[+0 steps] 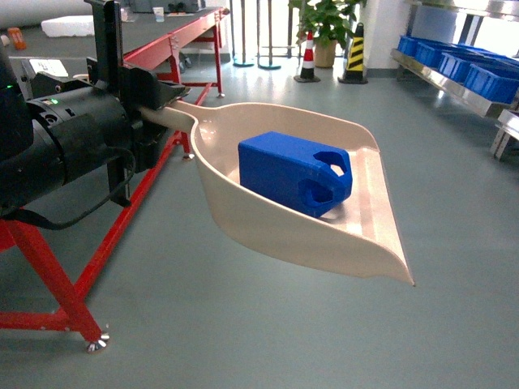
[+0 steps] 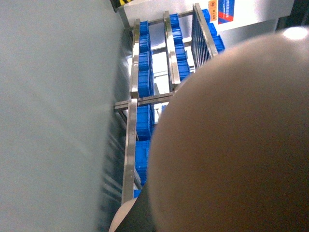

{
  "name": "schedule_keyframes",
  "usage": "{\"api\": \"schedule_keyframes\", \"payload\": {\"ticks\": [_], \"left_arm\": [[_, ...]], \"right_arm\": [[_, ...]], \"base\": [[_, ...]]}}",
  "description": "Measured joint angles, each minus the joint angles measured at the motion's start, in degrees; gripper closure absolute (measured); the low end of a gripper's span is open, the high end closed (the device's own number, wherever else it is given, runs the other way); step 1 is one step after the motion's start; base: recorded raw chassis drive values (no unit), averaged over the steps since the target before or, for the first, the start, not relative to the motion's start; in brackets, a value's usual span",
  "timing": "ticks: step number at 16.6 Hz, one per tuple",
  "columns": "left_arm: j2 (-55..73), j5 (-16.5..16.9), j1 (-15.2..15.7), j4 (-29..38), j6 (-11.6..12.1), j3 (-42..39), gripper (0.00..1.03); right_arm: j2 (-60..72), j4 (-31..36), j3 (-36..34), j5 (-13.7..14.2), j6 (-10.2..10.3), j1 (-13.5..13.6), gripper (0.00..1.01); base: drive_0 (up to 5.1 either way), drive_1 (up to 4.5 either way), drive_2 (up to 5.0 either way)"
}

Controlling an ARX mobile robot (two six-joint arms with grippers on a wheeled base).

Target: Place part in tray to right shelf

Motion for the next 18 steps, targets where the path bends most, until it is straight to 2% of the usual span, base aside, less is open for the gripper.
{"api": "schedule_keyframes", "payload": {"ticks": [18], "left_arm": [[0.0,-0.07,0.0,0.15,0.0,-0.07,0.9]], "right_arm": [[0.24,0.17,0.04,0.0,0.0,0.0,0.03]], "base": [[0.0,4.28,-4.3]]}}
